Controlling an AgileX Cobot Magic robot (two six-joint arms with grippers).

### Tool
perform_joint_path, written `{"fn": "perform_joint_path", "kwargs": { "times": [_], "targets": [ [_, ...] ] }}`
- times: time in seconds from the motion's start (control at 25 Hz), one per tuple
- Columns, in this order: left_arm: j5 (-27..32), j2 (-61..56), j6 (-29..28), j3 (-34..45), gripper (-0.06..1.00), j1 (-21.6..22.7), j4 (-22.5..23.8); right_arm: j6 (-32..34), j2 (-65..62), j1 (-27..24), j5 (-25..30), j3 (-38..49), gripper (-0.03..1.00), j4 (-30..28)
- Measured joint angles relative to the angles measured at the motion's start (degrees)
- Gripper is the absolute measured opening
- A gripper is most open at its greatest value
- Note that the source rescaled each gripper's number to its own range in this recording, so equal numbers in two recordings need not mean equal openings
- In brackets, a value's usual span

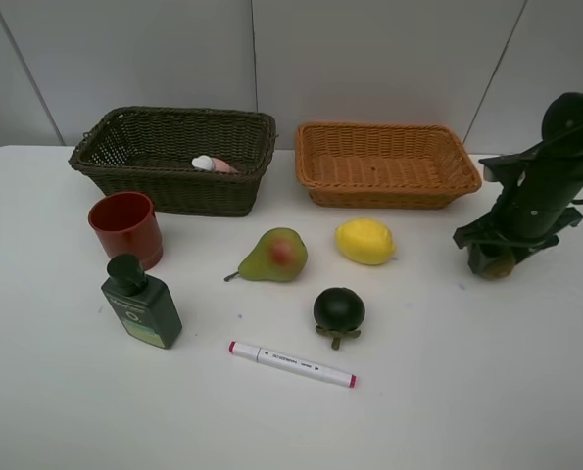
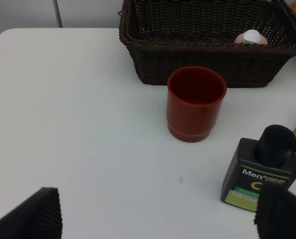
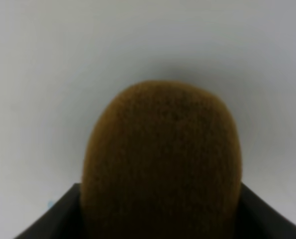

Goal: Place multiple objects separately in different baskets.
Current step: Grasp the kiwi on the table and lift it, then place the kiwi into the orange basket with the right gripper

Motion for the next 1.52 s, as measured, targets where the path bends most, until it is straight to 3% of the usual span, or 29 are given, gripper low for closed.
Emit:
{"fn": "perform_joint_path", "kwargs": {
  "times": [0.48,1.12,1.52],
  "targets": [
    [0.0,0.0,0.0,0.0,1.0,0.0,0.0,0.6,-14.2,0.0,7.5,0.0,0.51,3.1],
    [0.0,0.0,0.0,0.0,1.0,0.0,0.0,1.5,-18.8,0.1,9.1,-11.0,0.51,4.8],
    [0.0,0.0,0.0,0.0,1.0,0.0,0.0,1.1,-16.3,2.7,7.4,-17.0,0.51,5.3]
  ]
}}
